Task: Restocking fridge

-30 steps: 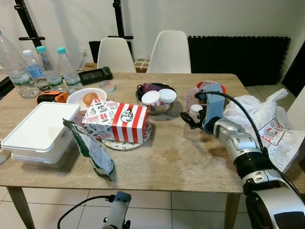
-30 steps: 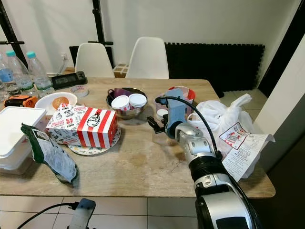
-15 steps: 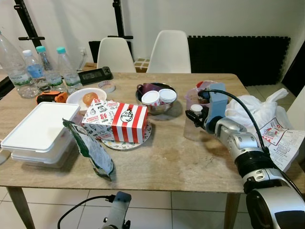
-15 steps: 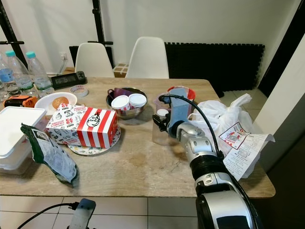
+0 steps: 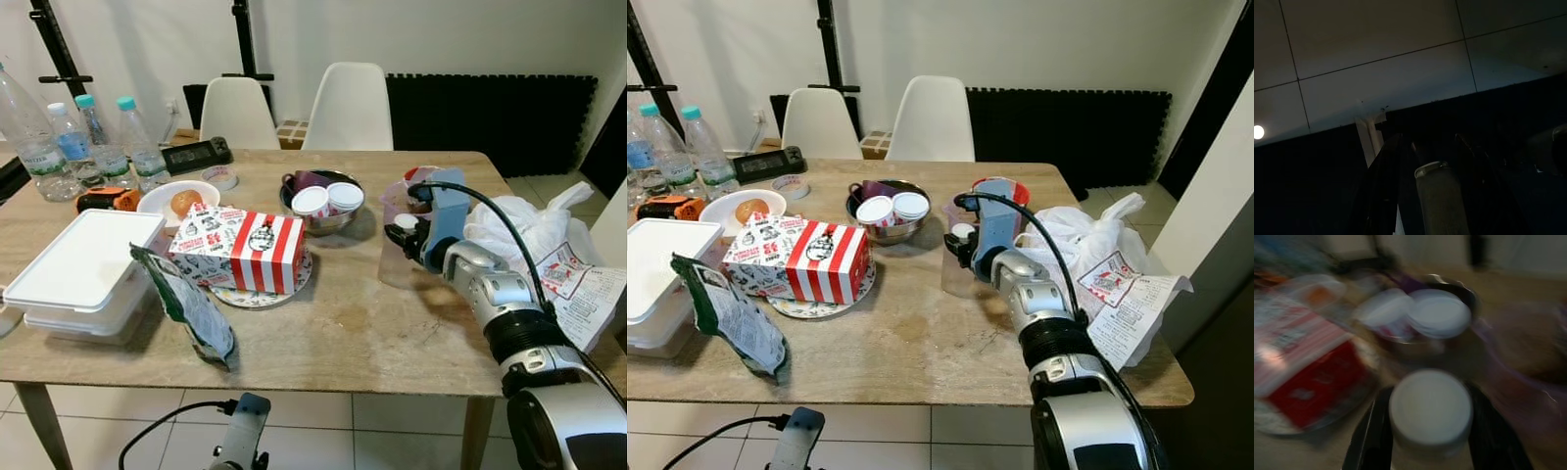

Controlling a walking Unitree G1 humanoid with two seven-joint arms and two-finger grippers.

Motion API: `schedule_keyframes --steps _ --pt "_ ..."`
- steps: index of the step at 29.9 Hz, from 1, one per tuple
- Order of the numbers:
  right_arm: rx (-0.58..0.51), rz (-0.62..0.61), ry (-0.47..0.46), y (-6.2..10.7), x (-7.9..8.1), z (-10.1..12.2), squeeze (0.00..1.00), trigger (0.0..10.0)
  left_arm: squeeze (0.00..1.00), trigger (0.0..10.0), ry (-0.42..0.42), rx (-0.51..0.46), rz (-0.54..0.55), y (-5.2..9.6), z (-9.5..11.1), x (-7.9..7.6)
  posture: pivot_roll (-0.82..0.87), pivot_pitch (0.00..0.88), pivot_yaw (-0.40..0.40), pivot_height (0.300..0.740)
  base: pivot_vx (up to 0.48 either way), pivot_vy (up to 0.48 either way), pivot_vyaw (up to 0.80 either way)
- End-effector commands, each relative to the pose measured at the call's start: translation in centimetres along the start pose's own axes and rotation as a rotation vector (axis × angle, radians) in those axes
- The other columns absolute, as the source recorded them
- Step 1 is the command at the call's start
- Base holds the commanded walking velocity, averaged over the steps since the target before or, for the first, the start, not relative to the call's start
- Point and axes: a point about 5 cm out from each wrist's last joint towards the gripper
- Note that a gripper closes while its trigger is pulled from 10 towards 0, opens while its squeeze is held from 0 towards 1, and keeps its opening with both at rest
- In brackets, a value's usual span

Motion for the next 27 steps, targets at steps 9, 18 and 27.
schedule_keyframes --steps 9,18,27 --pt "-0.198 0.479 0.176 5.4 2.1 4.1 0.00 0.0 0.00 10.0 -0.002 -0.001 -0.006 0.0 0.2 0.1 -0.08 0.000 -0.019 0.726 0.000 0.000 0.00" --pt "-0.187 0.546 0.207 7.2 2.9 3.7 0.00 0.0 0.00 10.0 0.002 0.016 -0.010 0.0 0.1 0.0 -0.09 0.000 -0.010 0.726 0.000 0.000 0.00" --pt "-0.161 0.565 0.188 7.2 3.9 3.1 0.00 0.0 0.00 10.0 0.010 0.016 -0.013 -0.1 0.0 -0.1 -0.08 0.001 -0.007 0.726 -0.148 0.000 0.00"
Point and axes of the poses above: a point about 5 cm out from each wrist's last joint towards the gripper, its own y axis pointing back from the gripper into the wrist, its own z axis along the axis of the wrist's last joint, x = y × z, and after that the axes turned 10 degrees about y, right-handed
